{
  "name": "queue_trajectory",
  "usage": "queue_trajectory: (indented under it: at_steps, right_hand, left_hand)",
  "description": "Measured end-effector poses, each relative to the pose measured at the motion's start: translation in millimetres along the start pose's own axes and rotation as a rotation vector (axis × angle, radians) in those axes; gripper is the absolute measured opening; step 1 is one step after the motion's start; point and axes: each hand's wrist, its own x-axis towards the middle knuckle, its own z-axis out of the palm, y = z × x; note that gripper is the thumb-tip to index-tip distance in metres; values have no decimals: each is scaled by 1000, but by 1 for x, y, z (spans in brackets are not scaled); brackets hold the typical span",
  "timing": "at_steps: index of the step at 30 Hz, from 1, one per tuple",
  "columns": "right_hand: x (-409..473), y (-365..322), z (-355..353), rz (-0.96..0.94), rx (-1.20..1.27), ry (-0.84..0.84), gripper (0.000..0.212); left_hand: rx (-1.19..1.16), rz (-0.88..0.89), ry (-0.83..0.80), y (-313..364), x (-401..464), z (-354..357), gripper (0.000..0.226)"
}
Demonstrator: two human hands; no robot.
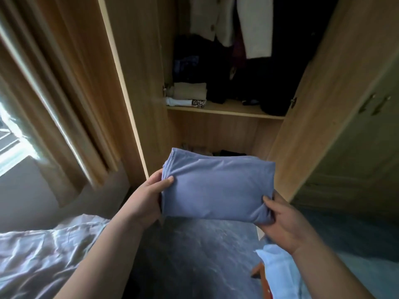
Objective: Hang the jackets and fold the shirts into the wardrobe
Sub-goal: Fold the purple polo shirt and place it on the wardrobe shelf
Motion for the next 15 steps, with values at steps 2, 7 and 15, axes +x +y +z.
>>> queue_trajectory:
  at_steps: [2,7,15]
  right_hand:
    - [29,-14,-4,-16,-1,3,41]
    - [117,-56,-23,-46,-38,-33,42]
    - [289,-144,-17,-35,-80,-72,40]
  left_hand:
    - [-15,5,15,4,35,6,50]
    - [5,17,46,14,134,27,45]
    - [75,125,197,69,287,63,33]
